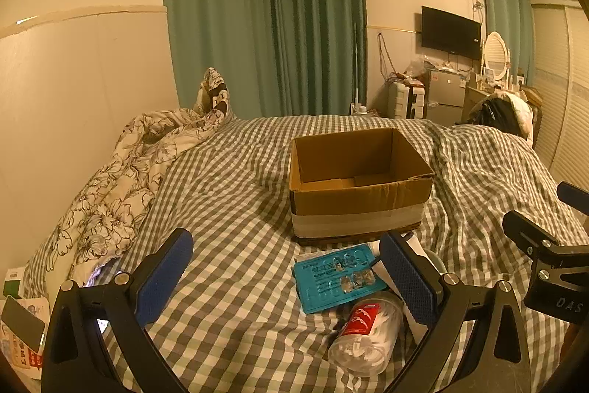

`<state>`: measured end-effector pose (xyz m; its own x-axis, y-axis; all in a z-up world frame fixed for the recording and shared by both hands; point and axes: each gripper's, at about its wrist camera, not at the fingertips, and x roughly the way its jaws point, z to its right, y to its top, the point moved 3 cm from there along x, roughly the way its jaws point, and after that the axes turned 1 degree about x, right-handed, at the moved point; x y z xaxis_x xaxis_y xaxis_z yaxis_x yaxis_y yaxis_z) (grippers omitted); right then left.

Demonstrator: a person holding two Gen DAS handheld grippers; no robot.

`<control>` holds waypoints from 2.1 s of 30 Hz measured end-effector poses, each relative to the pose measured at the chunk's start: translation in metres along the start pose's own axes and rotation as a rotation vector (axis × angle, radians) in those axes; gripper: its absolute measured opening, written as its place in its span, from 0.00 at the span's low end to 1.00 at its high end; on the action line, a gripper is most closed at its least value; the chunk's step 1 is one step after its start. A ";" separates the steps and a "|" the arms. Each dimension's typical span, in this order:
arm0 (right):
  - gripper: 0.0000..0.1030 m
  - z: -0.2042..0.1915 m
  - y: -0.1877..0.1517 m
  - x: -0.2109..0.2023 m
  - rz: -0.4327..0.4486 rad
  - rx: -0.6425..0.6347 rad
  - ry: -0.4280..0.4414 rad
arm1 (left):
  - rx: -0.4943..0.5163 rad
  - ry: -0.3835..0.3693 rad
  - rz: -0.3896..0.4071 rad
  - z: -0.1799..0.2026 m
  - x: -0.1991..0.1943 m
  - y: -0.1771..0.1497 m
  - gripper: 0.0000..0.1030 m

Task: Organize objects
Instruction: 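Reach right gripper to the white sock while left gripper reaches the clear cotton-swab jar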

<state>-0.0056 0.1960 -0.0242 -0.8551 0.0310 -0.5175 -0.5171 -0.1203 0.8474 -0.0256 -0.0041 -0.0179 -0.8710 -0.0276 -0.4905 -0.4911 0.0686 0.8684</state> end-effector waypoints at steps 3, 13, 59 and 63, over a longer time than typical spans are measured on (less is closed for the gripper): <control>1.00 -0.001 -0.001 0.000 -0.002 -0.003 0.004 | -0.003 0.006 -0.004 -0.001 0.001 0.000 1.00; 1.00 -0.006 -0.003 0.002 -0.013 -0.013 0.024 | -0.018 0.015 -0.016 -0.006 0.004 -0.002 1.00; 1.00 -0.024 -0.012 0.014 -0.064 -0.058 0.050 | -0.034 0.008 -0.052 -0.013 0.015 -0.012 1.00; 1.00 -0.034 -0.025 0.033 -0.147 -0.088 0.063 | -0.024 0.013 -0.071 -0.011 0.023 -0.018 1.00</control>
<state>-0.0200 0.1667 -0.0661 -0.7654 -0.0073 -0.6436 -0.6287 -0.2054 0.7500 -0.0369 -0.0169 -0.0444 -0.8337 -0.0443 -0.5504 -0.5520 0.0417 0.8328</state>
